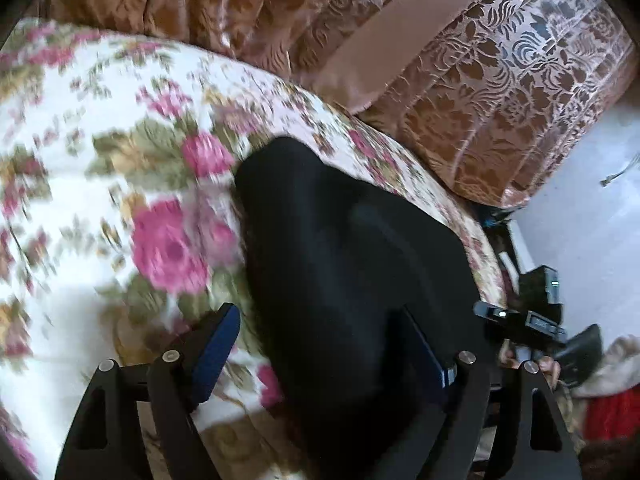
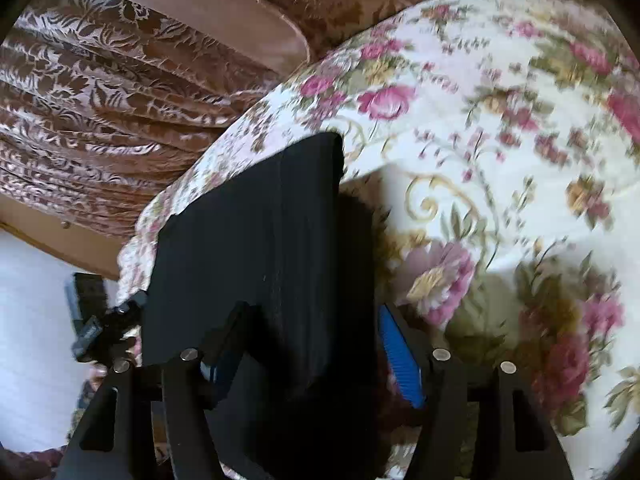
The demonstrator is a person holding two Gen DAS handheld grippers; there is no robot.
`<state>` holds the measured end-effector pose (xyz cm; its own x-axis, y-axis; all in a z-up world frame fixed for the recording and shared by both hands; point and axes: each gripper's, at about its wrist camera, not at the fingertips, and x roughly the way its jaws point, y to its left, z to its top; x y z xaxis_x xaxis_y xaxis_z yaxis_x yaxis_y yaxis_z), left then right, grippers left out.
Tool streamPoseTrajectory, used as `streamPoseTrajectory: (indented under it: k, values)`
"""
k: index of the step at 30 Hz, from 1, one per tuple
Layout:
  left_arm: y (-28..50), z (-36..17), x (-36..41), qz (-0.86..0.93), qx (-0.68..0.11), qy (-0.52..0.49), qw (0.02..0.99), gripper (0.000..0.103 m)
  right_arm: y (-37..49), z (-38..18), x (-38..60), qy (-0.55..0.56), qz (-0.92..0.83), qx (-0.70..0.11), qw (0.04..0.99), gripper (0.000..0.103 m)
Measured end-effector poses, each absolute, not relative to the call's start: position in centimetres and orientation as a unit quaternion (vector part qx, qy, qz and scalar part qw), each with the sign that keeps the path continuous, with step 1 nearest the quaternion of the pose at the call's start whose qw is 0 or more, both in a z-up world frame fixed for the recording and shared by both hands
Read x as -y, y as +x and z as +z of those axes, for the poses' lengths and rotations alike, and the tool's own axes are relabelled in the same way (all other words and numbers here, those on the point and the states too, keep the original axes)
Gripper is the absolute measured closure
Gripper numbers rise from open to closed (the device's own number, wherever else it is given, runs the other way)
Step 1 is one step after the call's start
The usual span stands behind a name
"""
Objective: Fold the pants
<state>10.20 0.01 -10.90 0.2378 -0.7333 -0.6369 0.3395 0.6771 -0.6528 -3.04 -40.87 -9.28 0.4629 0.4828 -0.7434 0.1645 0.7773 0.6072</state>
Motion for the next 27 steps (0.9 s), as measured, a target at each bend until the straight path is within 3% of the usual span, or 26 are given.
streamPoseTrajectory:
  k: [5, 8, 10, 15, 27]
  values:
    - [9.2, -11.8, 2.4, -0.370, -0.534, -0.189, 0.736, 0.020, -3.0, -11.1, 40.4, 0.335, 0.137, -0.527, 0.769, 0.027]
    - [8.9, -11.5, 3.9, -0.373, -0.535, -0.153, 0.743, 0.033, -2.7, -12.4, 40.2, 0.357, 0.162, -0.528, 0.754, 0.028]
    - [8.3, -10.8, 4.3, -0.374, -0.523, -0.139, 0.753, 0.046, -2.6, -12.8, 40.0, 0.361, 0.168, -0.526, 0.751, 0.035]
    - [7.0, -9.0, 4.4, -0.375, -0.489, -0.118, 0.778, 0.056, -2.9, -12.3, 39.6, 0.349, 0.188, -0.516, 0.760, 0.055]
    - [6.2, -2.4, 4.8, -0.336, -0.406, -0.017, 0.850, 0.061, -1.3, -8.1, 37.7, 0.302, 0.216, -0.482, 0.793, 0.060]
